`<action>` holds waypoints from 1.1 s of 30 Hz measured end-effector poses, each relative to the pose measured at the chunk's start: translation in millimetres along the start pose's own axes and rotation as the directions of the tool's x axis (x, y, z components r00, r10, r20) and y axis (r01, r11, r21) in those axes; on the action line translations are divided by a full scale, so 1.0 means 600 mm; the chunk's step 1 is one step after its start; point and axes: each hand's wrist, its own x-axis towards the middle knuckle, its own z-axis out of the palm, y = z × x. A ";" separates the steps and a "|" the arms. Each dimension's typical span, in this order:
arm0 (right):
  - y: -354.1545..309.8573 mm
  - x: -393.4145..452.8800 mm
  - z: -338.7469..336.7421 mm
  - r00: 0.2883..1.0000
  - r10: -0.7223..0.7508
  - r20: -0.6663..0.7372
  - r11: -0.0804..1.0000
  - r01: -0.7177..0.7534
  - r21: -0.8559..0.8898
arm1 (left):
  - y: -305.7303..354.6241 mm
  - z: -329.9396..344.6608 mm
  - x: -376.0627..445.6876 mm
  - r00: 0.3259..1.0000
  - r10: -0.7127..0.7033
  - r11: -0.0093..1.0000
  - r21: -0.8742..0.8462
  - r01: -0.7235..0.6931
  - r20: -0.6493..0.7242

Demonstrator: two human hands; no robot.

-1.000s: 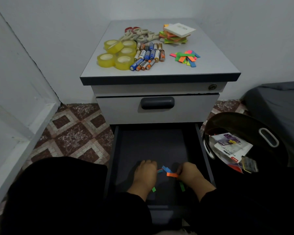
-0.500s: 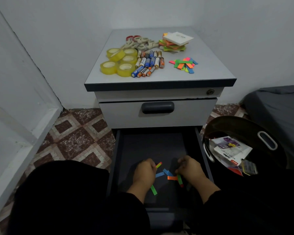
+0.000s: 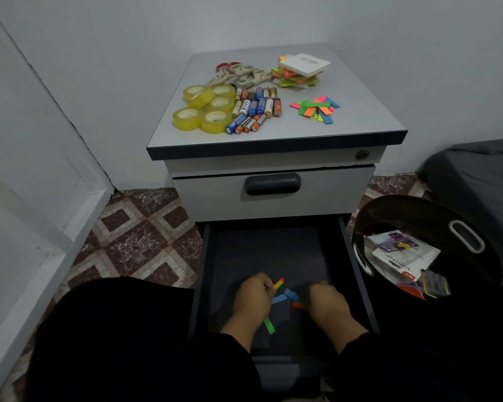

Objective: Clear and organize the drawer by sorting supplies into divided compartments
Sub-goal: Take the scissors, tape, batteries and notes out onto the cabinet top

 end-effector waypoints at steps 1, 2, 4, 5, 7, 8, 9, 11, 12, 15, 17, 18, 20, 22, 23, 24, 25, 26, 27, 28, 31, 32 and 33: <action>0.000 0.002 -0.001 1.000 -0.007 0.007 1.000 0.007 -0.008 | 0.000 0.001 0.000 1.000 -0.003 1.000 -0.001 0.003 0.002; 0.000 0.001 -0.004 1.000 0.000 0.025 1.000 0.000 -0.011 | 0.001 0.001 -0.001 1.000 -0.008 1.000 -0.001 0.008 0.005; 0.000 0.000 -0.009 0.998 0.038 0.055 0.999 -0.039 0.022 | 0.003 -0.001 -0.003 1.000 -0.020 1.000 -0.006 0.020 0.005; 0.000 0.000 -0.011 0.997 0.050 0.063 0.997 -0.053 0.054 | 0.004 -0.001 -0.003 1.000 -0.024 1.000 -0.013 0.024 0.004; -0.003 -0.002 -0.022 0.993 0.089 0.081 0.985 -0.100 0.141 | 0.005 -0.004 -0.004 1.000 -0.028 0.999 -0.028 0.028 0.002; -0.005 -0.004 -0.028 0.990 0.105 0.095 0.972 -0.122 0.201 | 0.006 -0.007 -0.005 1.000 -0.031 0.999 -0.033 0.031 0.003; -0.005 -0.002 -0.031 0.989 0.110 0.101 0.957 -0.133 0.260 | 0.006 -0.009 -0.006 0.999 -0.033 0.999 -0.041 0.033 0.003; 0.000 -0.001 -0.036 0.988 0.116 0.099 0.910 -0.146 0.388 | 0.006 -0.012 -0.006 0.999 -0.032 0.997 -0.068 0.032 0.002; 0.002 -0.003 -0.038 0.987 0.124 0.105 0.876 -0.159 0.456 | 0.006 -0.013 -0.007 0.999 -0.035 0.996 -0.080 0.035 0.001; 0.010 -0.008 -0.040 0.987 0.127 0.098 0.733 -0.160 0.662 | 0.007 -0.016 -0.016 1.000 -0.023 0.991 -0.134 0.020 -0.021; 0.006 -0.014 -0.051 0.991 0.120 0.058 0.625 -0.121 0.771 | 0.016 -0.020 -0.021 0.999 0.010 0.978 -0.207 -0.021 -0.053; 0.001 -0.016 -0.061 0.993 0.114 0.020 0.565 -0.081 0.821 | 0.026 -0.024 -0.022 0.996 0.039 0.966 -0.254 -0.058 -0.082; -0.014 -0.024 -0.093 0.989 0.093 -0.113 0.466 0.057 0.883 | 0.059 -0.040 -0.024 0.976 0.117 0.920 -0.350 -0.176 -0.183; -0.034 -0.044 -0.145 0.942 0.095 -0.323 0.435 0.253 0.864 | 0.104 -0.065 -0.026 0.926 0.195 0.863 -0.393 -0.318 -0.323; -0.045 -0.058 -0.176 0.894 0.110 -0.434 0.448 0.345 0.825 | 0.129 -0.082 -0.029 0.890 0.233 0.836 -0.387 -0.389 -0.392; -0.052 -0.070 -0.206 0.837 0.128 -0.532 0.461 0.425 0.779 | 0.154 -0.101 -0.031 0.847 0.272 0.810 -0.368 -0.457 -0.456; -0.059 -0.083 -0.236 0.776 0.144 -0.614 0.461 0.496 0.736 | 0.179 -0.120 -0.034 0.798 0.313 0.783 -0.336 -0.524 -0.514; -0.064 -0.092 -0.265 0.716 0.159 -0.680 0.459 0.556 0.693 | 0.204 -0.139 -0.036 0.745 0.352 0.755 -0.299 -0.584 -0.567; -0.068 -0.096 -0.291 0.656 0.170 -0.735 0.466 0.604 0.647 | 0.229 -0.158 -0.037 0.691 0.381 0.729 -0.260 -0.633 -0.614; -0.070 -0.095 -0.317 0.599 0.182 -0.780 0.486 0.635 0.601 | 0.255 -0.175 -0.035 0.644 0.400 0.709 -0.225 -0.668 -0.652; -0.072 -0.073 -0.391 0.530 0.232 -0.816 0.554 0.618 0.558 | 0.333 -0.219 -0.018 0.594 0.412 0.697 -0.180 -0.694 -0.691; -0.072 -0.062 -0.415 0.531 0.248 -0.810 0.582 0.587 0.563 | 0.356 -0.230 -0.008 0.610 0.406 0.715 -0.179 -0.675 -0.680; -0.071 -0.050 -0.436 0.541 0.253 -0.802 0.612 0.553 0.566 | 0.376 -0.238 0.004 0.634 0.399 0.744 -0.170 -0.646 -0.663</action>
